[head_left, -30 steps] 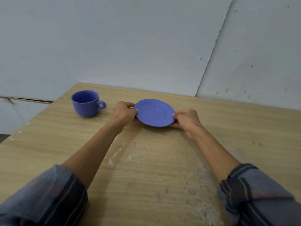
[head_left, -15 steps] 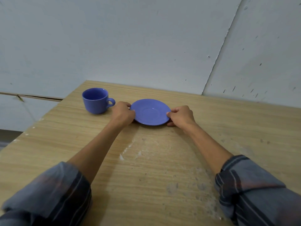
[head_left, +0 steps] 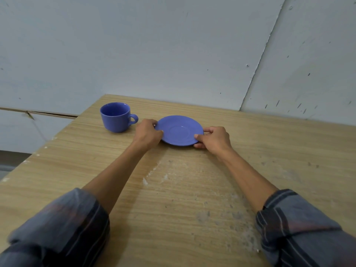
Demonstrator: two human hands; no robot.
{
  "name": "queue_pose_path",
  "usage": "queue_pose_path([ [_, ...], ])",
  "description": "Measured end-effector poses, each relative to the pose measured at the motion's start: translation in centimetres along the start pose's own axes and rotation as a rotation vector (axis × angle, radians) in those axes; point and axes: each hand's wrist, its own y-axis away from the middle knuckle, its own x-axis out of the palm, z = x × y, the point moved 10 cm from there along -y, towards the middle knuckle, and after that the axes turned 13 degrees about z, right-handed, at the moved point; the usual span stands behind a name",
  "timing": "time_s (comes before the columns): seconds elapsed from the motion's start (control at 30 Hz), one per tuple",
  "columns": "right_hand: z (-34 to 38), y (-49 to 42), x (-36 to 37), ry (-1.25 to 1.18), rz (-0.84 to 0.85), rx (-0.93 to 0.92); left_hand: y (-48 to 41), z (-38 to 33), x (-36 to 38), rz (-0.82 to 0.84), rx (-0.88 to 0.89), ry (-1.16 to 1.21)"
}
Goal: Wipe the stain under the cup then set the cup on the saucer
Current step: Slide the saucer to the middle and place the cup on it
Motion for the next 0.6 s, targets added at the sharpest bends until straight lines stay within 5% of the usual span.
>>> queue_pose_path([
  [0.2, 3.6, 0.9, -0.7, 0.458, -0.204, -0.077, 2.8, -1.4, -1.5, -0.078, 0.1, -0.198],
  [0.4, 10.2, 0.9, 7.9, 0.482, 0.048, -0.388, 6.1, -1.7, -7.8, -0.255, 0.262, -0.156],
  [0.6, 11.8, -1.2, 14.6, 0.515, 0.253, -0.388, 4.7, 3.2, -13.3, -0.248, 0.23, -0.112],
])
